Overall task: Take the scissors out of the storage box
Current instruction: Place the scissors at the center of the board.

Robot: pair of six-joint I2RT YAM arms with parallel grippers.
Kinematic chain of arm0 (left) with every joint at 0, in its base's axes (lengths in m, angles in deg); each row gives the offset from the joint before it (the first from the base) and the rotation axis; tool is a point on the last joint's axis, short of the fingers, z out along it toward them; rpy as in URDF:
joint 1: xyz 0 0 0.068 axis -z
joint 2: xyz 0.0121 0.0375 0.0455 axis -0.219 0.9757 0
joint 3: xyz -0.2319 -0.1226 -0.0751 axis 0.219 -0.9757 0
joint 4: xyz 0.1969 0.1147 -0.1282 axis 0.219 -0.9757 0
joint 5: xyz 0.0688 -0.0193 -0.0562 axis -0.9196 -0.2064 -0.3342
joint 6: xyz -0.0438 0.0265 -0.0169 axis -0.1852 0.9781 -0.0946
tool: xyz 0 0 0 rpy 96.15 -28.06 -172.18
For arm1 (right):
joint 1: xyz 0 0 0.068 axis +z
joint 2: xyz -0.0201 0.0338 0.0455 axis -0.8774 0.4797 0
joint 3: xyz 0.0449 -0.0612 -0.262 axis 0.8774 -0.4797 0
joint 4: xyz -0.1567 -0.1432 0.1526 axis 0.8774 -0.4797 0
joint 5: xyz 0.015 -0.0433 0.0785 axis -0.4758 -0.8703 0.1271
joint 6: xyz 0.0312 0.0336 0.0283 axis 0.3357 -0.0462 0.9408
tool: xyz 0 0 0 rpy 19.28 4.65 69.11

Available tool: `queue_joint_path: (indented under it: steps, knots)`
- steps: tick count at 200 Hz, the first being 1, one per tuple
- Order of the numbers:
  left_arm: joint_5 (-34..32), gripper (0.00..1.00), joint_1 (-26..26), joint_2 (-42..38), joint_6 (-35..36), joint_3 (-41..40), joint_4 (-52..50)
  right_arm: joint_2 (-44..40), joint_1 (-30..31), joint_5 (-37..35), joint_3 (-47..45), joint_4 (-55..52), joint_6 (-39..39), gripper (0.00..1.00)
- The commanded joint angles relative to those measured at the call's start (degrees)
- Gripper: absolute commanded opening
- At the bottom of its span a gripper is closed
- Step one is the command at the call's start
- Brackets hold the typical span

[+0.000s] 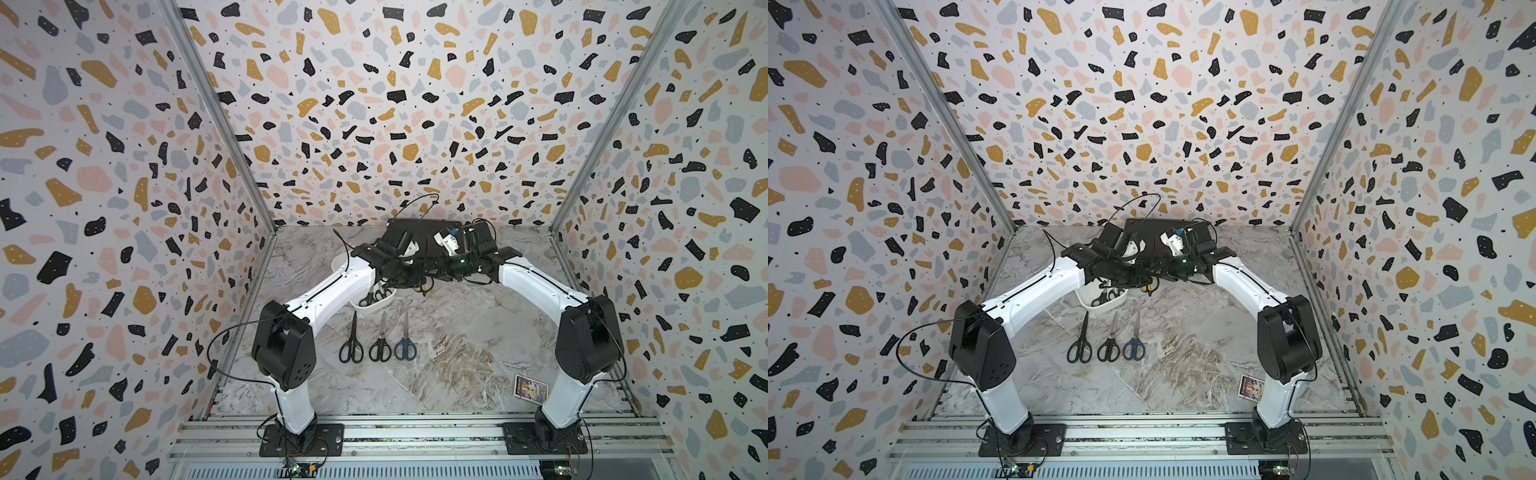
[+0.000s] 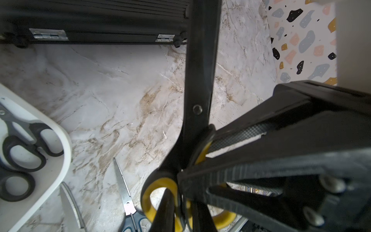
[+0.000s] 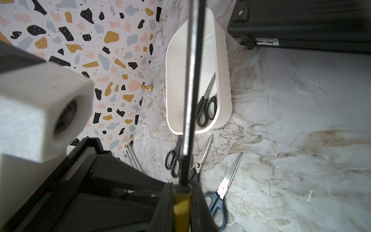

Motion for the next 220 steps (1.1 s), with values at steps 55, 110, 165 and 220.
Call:
queue_joint_path:
  steps: [55, 110, 165, 220]
  knots:
    - [-1.7, 1.00, 0.4, -5.6, 8.0, -0.3, -9.4, 1.3, -2.1, -5.7, -1.5, -13.8, -9.6, 0.00]
    - [-10.2, 1.00, -4.0, -7.2, 10.4, -1.3, -13.9, -1.3, 0.0, 0.6, -12.4, -13.8, -10.3, 0.00]
    - [-13.4, 1.00, -7.4, -5.8, 10.4, 0.9, -15.3, -1.9, 2.9, 2.4, -24.1, 3.0, 2.1, 0.00]
    - [-14.0, 1.00, -8.4, -6.5, 8.7, -1.1, -14.6, 0.2, 4.3, -1.2, -25.7, 6.7, 3.5, 0.00]
